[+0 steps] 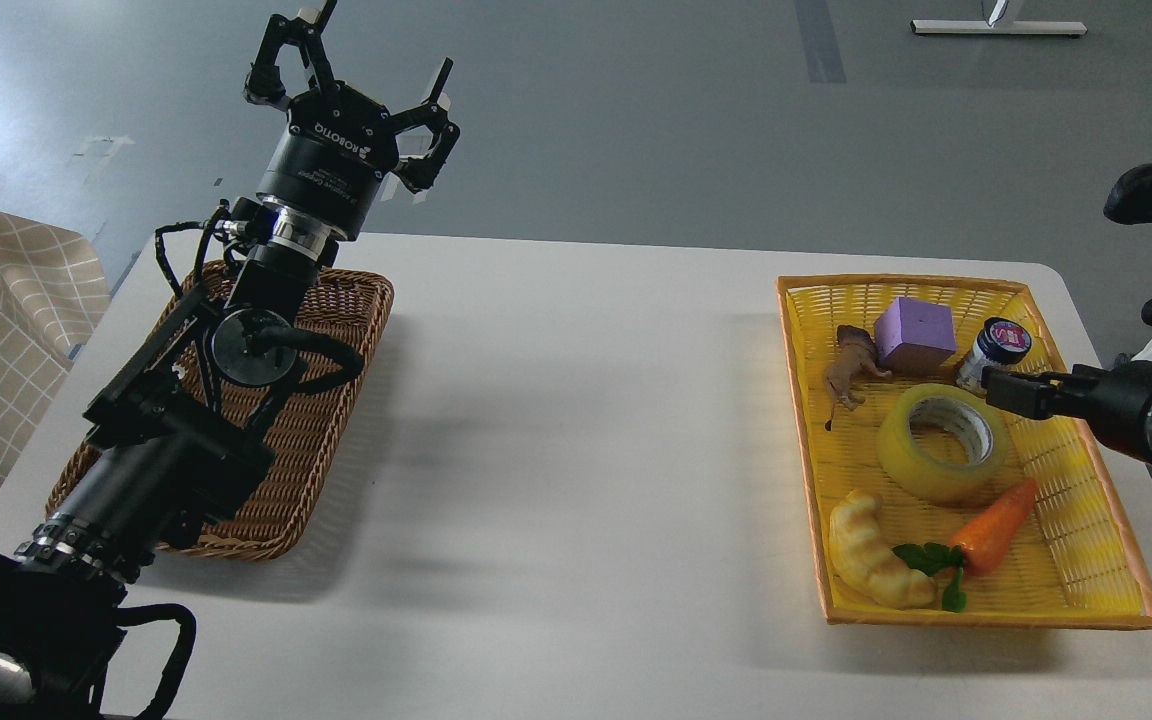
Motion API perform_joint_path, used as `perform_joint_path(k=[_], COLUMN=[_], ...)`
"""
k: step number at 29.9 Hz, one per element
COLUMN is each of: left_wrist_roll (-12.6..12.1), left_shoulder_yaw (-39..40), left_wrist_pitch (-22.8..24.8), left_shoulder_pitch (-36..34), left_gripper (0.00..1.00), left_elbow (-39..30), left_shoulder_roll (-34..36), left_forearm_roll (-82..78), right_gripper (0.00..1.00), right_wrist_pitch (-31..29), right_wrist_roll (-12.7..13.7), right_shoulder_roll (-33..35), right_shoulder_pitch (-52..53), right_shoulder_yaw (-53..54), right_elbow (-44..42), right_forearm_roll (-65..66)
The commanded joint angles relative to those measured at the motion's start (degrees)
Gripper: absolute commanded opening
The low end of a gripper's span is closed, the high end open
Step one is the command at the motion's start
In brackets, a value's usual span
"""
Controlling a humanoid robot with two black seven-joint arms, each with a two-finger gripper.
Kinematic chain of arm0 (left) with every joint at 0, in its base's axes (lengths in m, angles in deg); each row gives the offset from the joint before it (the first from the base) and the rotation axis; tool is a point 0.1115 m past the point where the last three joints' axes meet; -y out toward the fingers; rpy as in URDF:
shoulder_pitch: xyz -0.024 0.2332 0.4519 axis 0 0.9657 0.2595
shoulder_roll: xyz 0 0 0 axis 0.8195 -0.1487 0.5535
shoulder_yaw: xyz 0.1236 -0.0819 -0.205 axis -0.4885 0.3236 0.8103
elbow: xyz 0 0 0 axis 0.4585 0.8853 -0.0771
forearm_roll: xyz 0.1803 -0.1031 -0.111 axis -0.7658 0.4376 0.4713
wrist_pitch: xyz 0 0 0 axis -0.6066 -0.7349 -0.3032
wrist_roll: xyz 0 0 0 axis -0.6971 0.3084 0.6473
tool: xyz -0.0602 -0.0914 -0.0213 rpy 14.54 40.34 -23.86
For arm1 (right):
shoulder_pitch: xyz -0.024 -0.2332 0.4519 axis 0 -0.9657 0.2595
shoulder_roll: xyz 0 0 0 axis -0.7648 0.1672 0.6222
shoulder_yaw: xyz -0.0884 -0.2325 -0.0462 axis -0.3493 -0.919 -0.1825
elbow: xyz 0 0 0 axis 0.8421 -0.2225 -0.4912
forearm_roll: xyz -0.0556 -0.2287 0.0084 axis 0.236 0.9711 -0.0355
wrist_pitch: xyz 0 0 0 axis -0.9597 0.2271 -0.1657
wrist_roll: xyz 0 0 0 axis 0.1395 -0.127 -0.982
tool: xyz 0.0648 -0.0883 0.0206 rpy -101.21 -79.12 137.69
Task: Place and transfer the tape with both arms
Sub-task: 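Reach the right gripper into the yellow tape roll and grasp it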
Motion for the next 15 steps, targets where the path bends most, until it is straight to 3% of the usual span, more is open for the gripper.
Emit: perform_joint_path(k=[1,4,12,15], left_wrist_roll=[-0.1,-0.1,0.0,0.0], left_shoulder_yaw=[0.0,0.1,0.3,0.3], left_wrist_pitch=[0.0,0.0,0.0,0.0], left_shoulder_pitch=[0.0,0.0,0.0,0.0], left_gripper=[0.98,0.98,0.98,0.98], left_elbow=[0.0,0.0,0.0,0.1], left_shoulder_roll=[-0.1,0.0,0.0,0.0], left_forearm_roll=[0.0,0.0,0.0,0.0], right_gripper=[0.94,0.87,0.86,0.81], right_wrist_pitch=[0.0,0.0,0.0,0.0], right_wrist_roll=[0.0,0.0,0.0,0.0], right_shoulder_roll=[-0.3,-0.5,-2.1,-2.9], right_shoulder_pitch=[0.0,0.0,0.0,0.2], right_shoulder_yaw=[-1.0,-2.0,-3.1,-3.1], right_elbow=[0.0,0.0,-1.8,-3.6], right_forearm_roll=[0.1,1.2,3.4,3.4])
